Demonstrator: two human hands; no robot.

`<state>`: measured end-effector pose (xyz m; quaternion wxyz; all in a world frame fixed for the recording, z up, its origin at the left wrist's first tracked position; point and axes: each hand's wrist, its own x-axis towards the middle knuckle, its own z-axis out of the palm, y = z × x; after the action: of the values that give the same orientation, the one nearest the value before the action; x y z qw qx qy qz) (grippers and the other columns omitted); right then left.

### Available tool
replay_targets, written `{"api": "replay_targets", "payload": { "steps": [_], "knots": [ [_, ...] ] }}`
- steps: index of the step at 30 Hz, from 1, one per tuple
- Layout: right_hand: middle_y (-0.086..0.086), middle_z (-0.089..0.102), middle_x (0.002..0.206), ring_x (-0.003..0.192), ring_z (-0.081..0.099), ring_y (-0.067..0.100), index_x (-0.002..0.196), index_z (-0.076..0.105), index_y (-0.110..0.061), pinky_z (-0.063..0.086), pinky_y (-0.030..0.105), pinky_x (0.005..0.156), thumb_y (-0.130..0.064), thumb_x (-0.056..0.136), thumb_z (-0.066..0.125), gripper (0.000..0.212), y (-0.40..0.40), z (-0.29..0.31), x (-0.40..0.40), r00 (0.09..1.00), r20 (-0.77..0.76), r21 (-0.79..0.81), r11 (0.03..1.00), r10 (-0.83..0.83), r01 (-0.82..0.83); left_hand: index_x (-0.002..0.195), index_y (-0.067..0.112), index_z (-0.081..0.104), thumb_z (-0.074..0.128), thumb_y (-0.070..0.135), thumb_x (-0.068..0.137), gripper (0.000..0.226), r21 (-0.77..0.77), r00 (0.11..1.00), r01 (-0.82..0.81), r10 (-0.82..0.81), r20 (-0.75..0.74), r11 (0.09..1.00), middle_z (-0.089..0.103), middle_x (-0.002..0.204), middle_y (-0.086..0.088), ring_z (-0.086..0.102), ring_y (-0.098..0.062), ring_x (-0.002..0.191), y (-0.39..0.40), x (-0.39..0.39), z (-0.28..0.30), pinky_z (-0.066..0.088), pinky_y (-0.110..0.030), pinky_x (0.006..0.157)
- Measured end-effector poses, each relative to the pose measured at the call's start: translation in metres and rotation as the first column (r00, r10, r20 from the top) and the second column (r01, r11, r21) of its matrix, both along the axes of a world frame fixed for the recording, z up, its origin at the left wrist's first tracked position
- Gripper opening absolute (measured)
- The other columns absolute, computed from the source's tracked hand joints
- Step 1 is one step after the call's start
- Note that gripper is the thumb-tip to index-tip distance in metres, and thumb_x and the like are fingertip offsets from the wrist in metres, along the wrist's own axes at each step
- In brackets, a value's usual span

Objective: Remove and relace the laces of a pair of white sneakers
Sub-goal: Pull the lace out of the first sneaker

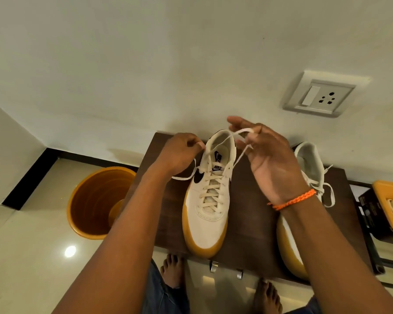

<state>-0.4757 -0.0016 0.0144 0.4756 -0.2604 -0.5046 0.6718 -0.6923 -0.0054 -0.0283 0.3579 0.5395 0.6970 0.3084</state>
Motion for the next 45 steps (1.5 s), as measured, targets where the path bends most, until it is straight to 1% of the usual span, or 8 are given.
{"api": "replay_targets", "payload": {
  "steps": [7, 12, 15, 17, 21, 28, 39, 45],
  "knots": [
    [0.017, 0.068, 0.101, 0.101, 0.065, 0.036, 0.085, 0.052, -0.010, 0.042, 0.053, 0.117, -0.011, 0.099, 0.043, 0.017, 0.003, 0.024, 0.031, 0.944, -0.305, -0.180, 0.981, -0.125, 0.072, 0.082, 0.015, 0.071, 0.066, 0.052, 0.099, 0.041, -0.080, 0.988, 0.074, -0.084, -0.130, 0.994, 0.073, 0.082, -0.003, 0.066, -0.023, 0.076, 0.000, 0.003, -0.005, 0.060, -0.048, 0.084],
    [0.015, 0.070, 0.080, 0.077, 0.067, 0.032, 0.080, 0.065, -0.006, 0.059, 0.043, 0.083, -0.002, 0.099, 0.053, 0.023, -0.005, -0.008, 0.034, 0.912, 0.273, -0.129, 0.927, -0.307, 0.351, 0.065, 0.017, 0.068, 0.073, 0.073, 0.082, 0.058, -0.144, 0.975, 0.107, -0.132, -0.178, 0.984, 0.067, 0.060, 0.005, 0.052, -0.008, 0.050, 0.002, 0.003, -0.004, 0.050, -0.037, 0.064],
    [-0.001, 0.074, 0.079, 0.079, 0.068, 0.019, 0.082, 0.072, -0.016, 0.058, 0.040, 0.081, -0.019, 0.098, 0.066, 0.017, -0.016, -0.049, 0.039, 0.554, 0.814, 0.045, 0.970, -0.174, 0.239, 0.072, 0.015, 0.076, 0.079, 0.067, 0.081, 0.053, -0.166, 0.960, 0.143, -0.178, -0.218, 0.976, 0.071, 0.065, 0.004, 0.057, -0.011, 0.054, 0.002, 0.004, -0.004, 0.050, -0.037, 0.064],
    [-0.005, 0.070, 0.089, 0.085, 0.066, 0.013, 0.086, 0.073, -0.024, 0.057, 0.039, 0.085, -0.027, 0.094, 0.069, 0.009, -0.021, -0.057, 0.035, 0.282, 0.898, 0.308, 0.941, -0.336, 0.140, 0.072, 0.017, 0.078, 0.080, 0.059, 0.082, 0.043, -0.161, 0.959, 0.155, -0.187, -0.213, 0.975, 0.073, 0.069, 0.001, 0.063, -0.016, 0.062, 0.003, 0.004, -0.005, 0.055, -0.041, 0.068],
    [-0.006, 0.057, 0.107, 0.098, 0.058, 0.006, 0.097, 0.075, -0.027, 0.048, 0.019, 0.087, -0.021, 0.095, 0.069, 0.009, -0.025, -0.045, 0.002, 0.481, 0.737, 0.481, 0.868, -0.475, 0.121, 0.073, 0.007, 0.077, 0.081, 0.041, 0.086, 0.037, -0.140, 0.978, 0.171, -0.186, -0.099, 0.975, 0.071, 0.073, -0.013, 0.054, -0.020, 0.062, 0.003, -0.001, -0.004, 0.047, -0.040, 0.066],
    [-0.011, 0.026, 0.166, 0.152, 0.017, 0.019, 0.098, 0.078, -0.030, 0.025, 0.047, 0.111, -0.030, 0.093, 0.066, 0.013, -0.026, -0.057, -0.042, 0.255, 0.857, 0.490, 0.861, -0.448, -0.134, 0.071, -0.007, 0.067, 0.074, 0.025, 0.089, 0.037, -0.147, 0.982, 0.183, -0.187, -0.016, 0.972, 0.057, 0.062, -0.012, 0.048, -0.022, 0.063, 0.003, -0.004, -0.005, 0.047, -0.043, 0.069],
    [-0.031, 0.048, 0.126, 0.117, 0.055, 0.012, 0.060, 0.069, -0.033, 0.047, 0.057, 0.095, -0.040, 0.074, 0.067, 0.016, -0.012, -0.059, -0.025, 0.604, 0.683, 0.362, 0.908, -0.411, 0.208, 0.080, 0.014, 0.080, 0.072, 0.028, 0.096, 0.023, -0.158, 0.977, 0.210, -0.213, -0.001, 0.965, 0.076, 0.072, 0.006, 0.071, -0.021, 0.079, 0.004, -0.005, -0.004, 0.057, -0.042, 0.087],
    [-0.015, 0.040, 0.151, 0.139, 0.034, 0.012, 0.091, 0.073, -0.036, 0.027, 0.039, 0.101, -0.031, 0.089, 0.066, 0.009, -0.022, -0.053, -0.035, 0.385, 0.748, 0.567, 0.822, -0.541, 0.055, 0.074, 0.010, 0.075, 0.070, 0.027, 0.096, 0.029, -0.154, 0.974, 0.225, -0.220, 0.049, 0.962, 0.075, 0.076, -0.009, 0.067, -0.027, 0.072, 0.005, -0.004, -0.008, 0.054, -0.043, 0.080]
  ]
}}
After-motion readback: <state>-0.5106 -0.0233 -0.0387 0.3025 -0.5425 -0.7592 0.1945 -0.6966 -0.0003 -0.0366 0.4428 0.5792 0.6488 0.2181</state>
